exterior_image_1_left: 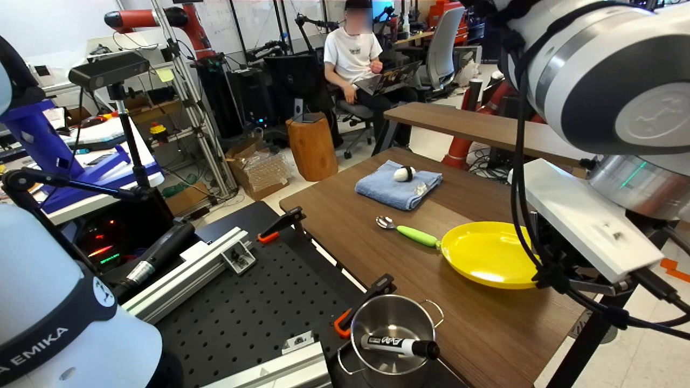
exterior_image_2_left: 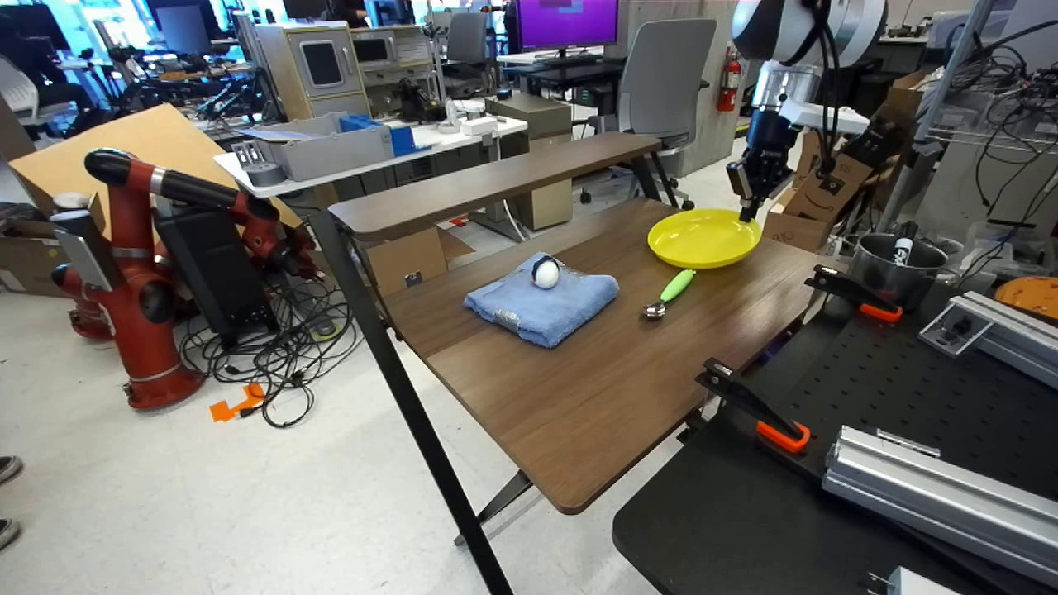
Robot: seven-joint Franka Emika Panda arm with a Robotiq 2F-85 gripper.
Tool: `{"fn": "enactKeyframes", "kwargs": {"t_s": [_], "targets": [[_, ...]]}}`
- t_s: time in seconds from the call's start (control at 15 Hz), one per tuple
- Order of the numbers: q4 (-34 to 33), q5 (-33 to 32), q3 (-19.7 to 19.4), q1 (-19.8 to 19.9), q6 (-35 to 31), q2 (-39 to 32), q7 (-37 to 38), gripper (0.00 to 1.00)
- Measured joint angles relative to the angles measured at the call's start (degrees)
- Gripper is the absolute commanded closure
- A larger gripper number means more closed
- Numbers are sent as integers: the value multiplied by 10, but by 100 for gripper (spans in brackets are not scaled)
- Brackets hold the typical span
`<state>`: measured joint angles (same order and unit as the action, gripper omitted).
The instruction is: Move the yellow plate to the front right side of the table
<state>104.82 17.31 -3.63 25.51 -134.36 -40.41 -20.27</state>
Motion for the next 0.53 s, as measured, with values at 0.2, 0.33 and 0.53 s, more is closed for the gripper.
{"fn": "enactKeyframes", "kwargs": {"t_s": [0.2, 0.33, 0.53], "targets": [[-23, -1, -1, 0, 2, -26, 7, 99], [-41, -2, -1, -1, 5, -45, 13, 71], [-68, -4, -1, -2, 15, -62, 28, 55]]}}
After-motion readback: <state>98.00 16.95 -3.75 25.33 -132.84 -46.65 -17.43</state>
